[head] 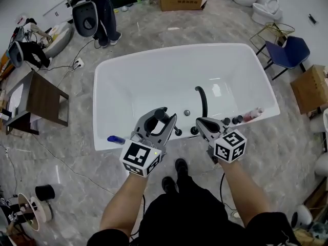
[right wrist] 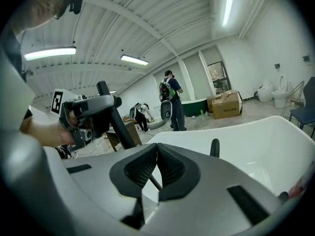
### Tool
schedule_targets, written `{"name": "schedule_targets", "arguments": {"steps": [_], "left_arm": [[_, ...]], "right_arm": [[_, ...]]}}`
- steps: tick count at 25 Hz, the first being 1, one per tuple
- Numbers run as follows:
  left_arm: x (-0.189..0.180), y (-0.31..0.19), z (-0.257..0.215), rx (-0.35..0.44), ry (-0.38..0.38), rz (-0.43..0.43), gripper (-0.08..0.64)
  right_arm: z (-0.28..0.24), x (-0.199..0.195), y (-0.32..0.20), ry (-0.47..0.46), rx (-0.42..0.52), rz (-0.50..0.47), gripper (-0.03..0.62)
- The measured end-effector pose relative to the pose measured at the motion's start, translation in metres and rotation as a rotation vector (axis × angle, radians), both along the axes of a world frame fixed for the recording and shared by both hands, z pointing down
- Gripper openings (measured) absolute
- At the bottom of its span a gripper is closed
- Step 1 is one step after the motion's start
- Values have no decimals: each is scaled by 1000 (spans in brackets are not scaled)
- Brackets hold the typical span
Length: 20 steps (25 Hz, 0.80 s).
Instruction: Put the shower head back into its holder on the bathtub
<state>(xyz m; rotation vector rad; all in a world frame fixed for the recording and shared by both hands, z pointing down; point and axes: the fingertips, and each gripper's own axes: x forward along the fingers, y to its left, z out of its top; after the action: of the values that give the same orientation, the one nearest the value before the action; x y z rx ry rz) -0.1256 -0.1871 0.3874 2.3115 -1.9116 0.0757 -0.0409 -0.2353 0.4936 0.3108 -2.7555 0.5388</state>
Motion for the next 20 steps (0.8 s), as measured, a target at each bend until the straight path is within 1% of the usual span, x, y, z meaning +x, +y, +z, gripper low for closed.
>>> {"name": "schedule_targets", "arguments": {"steps": [6, 11, 16, 20], "left_arm": [[6, -18, 38, -76, -15, 9, 135], [6, -25, 72, -146, -7, 20, 135], [9, -34, 101, -203, -16, 46, 135], [19, -39, 124, -241, -25, 70, 135]], "right_arm": [[-11, 12, -2, -35, -8, 29, 15], [-5, 17, -1, -27, -27, 46, 15], [-1, 18, 0, -19, -44, 53, 15], [2, 25, 1, -17, -53, 63, 15]]}}
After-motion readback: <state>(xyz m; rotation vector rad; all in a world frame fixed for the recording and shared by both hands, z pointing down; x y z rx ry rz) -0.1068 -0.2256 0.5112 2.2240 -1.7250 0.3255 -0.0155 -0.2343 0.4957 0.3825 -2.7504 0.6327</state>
